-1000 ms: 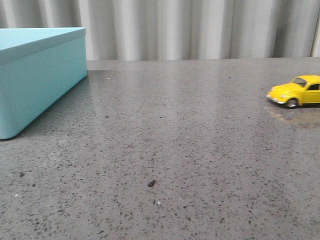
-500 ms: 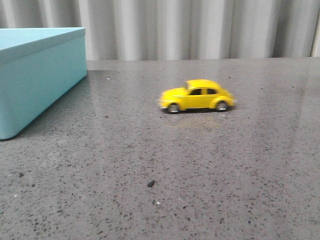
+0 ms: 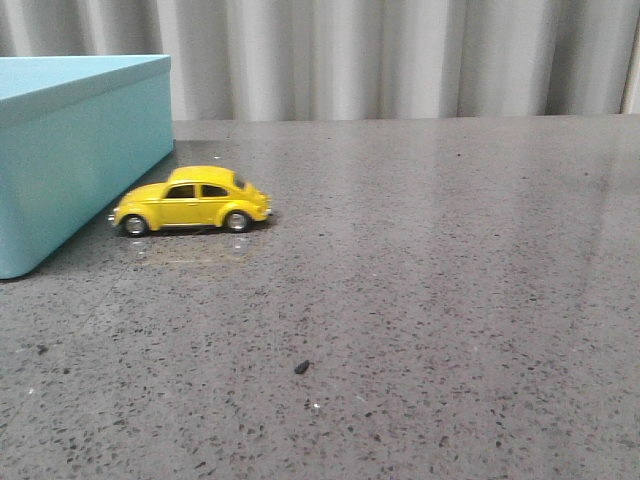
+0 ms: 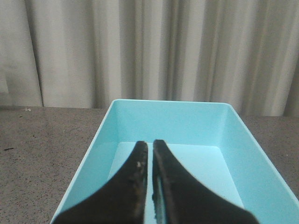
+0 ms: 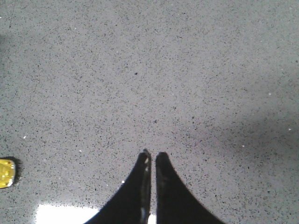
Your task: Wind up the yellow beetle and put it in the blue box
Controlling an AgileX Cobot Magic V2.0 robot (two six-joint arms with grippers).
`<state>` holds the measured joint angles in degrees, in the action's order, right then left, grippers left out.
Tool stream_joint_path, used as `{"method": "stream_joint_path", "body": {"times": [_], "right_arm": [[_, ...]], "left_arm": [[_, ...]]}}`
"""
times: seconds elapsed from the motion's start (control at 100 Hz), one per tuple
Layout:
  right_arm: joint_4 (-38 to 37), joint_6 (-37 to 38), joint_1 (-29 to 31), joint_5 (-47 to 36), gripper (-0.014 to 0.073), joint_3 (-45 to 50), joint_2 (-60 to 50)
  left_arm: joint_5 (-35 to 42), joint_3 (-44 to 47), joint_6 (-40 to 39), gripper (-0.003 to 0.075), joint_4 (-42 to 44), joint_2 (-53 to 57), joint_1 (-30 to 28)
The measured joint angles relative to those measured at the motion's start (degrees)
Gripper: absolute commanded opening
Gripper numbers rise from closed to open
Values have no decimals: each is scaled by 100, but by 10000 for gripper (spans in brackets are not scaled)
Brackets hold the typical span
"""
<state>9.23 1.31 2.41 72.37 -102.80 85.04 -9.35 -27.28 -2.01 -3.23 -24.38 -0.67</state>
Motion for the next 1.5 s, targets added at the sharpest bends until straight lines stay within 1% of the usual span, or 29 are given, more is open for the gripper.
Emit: {"method": "stream_joint_path", "body": {"times": [0.09,0.24,0.42,0.56,0.64,0.85,0.9,0.97,1.02,1.04,1.09,1.11,1.14,1.16,1.21,1.25,1.319,1.499], "right_arm": [[0,-45,0,0,-61,0,-37],[0,-80,0,0,-61,0,-261],[0,-203,0,10,-61,0,-683],[10,-300,0,-3,-61,102,-1076],[9,-323,0,-175,-61,301,-1351],[9,-504,0,-836,-61,1237,-2243],[9,-526,0,-977,-61,1548,-2453],[9,-564,0,-1166,-61,1930,-2731],[9,-572,0,-1280,-61,2185,-2925],[9,-572,0,-1321,-61,2291,-2968],[9,-572,0,-1408,-61,2527,-3128],[9,-572,0,-1439,-61,2619,-3164],[9,-577,0,-1481,-61,2734,-3246],[-2,-586,0,-1511,-61,2817,-3290],[-14,-586,0,-1563,-61,2987,-3380],[-22,-586,0,-1597,-61,3102,-3442],[-36,-586,0,-1653,-61,3239,-3511],[-49,-586,0,-1718,-61,3497,-3575]], "left_arm": [[-13,-54,0,-21,0,0,0],[-128,-461,0,-21,0,-145,0],[-692,-1250,123,-21,0,-741,60],[-1141,-1908,430,-20,0,-1418,416],[-1360,-2292,617,-20,0,-1844,697],[-1925,-3226,1189,-15,0,-2897,1356],[-2134,-3440,1363,11,0,-3138,1494],[-2373,-3712,1487,93,0,-3470,1684],[-2528,-3874,1577,187,0,-3684,1808],[-2586,-3933,1610,213,0,-3771,1863],[-2670,-4038,1680,320,0,-3960,1985],[-2703,-4075,1706,347,0,-4035,2037],[-2730,-4119,1772,408,0,-4130,2106],[-2745,-4149,1819,439,0,-4200,2157],[-2824,-4225,1980,488,0,-4358,2278],[-2944,-4300,2109,501,0,-4495,2383],[-3179,-4431,2455,501,0,-4736,2580],[-3828,-4739,3612,500,0,-5359,3075]]}}
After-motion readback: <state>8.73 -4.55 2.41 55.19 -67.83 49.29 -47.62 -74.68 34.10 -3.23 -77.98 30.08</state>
